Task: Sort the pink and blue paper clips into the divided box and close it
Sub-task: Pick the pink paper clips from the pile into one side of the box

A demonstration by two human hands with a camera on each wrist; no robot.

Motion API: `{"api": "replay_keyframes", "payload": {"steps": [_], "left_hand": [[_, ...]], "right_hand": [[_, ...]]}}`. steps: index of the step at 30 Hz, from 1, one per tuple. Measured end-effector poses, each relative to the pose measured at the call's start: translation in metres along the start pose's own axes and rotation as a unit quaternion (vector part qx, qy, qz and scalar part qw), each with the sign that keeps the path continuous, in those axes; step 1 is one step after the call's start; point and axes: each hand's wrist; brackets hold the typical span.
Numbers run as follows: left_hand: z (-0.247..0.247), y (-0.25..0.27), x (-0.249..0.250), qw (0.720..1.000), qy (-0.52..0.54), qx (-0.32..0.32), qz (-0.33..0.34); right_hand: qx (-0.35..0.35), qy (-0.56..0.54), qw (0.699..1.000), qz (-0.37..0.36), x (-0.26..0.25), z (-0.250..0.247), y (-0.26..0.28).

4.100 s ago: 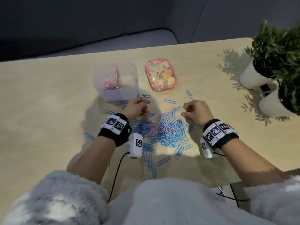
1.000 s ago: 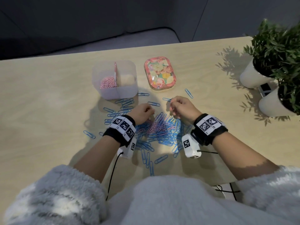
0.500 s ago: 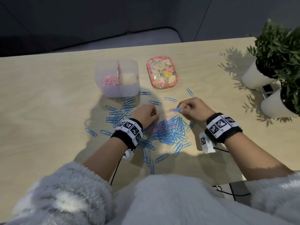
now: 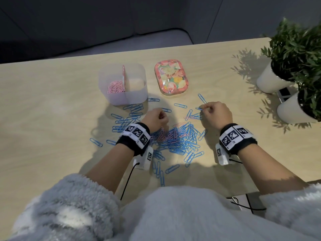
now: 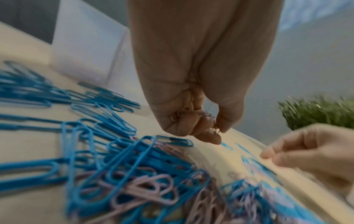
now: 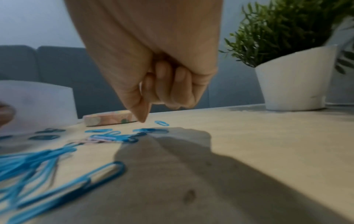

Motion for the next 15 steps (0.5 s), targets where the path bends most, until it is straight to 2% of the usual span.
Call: {"api": "replay_keyframes", "payload": {"steps": [4, 7, 9, 11, 13, 15], "left_hand": [[-0.007, -0.005, 0.01, 0.985, 0.16, -0.04, -0.048], [-0.007, -0.007, 0.021, 0.978, 0.191, -0.049, -0.074], [-0.005, -0.008, 0.023, 0.988, 0.139, -0.047, -0.055], [0.0, -0.01, 0.021, 0.999, 0.021, -0.048, -0.017], [0.006, -0.01, 0.019, 0.995, -0.081, -0.053, 0.014], [0.011, -0.01, 0.02, 0.988, -0.14, -0.057, 0.045]], "right_hand": [[-0.084, 0.003, 0.994, -0.074, -0.008, 0.01, 0.009], [-0.092, 0.013, 0.992, -0.088, -0.014, 0.017, 0.011], [-0.098, 0.039, 0.988, -0.109, -0.019, 0.019, 0.012], [-0.099, 0.089, 0.981, -0.14, -0.024, 0.018, 0.012], [-0.095, 0.154, 0.968, -0.173, -0.028, 0.017, 0.011], [-0.092, 0.195, 0.959, -0.182, -0.031, 0.018, 0.01]]}}
Point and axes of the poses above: each hand's wrist, its own y-axis away from the middle knuckle, its own z-axis out of the palm, x = y × z, and after that the axes turned 4 degrees about -y, right-handed
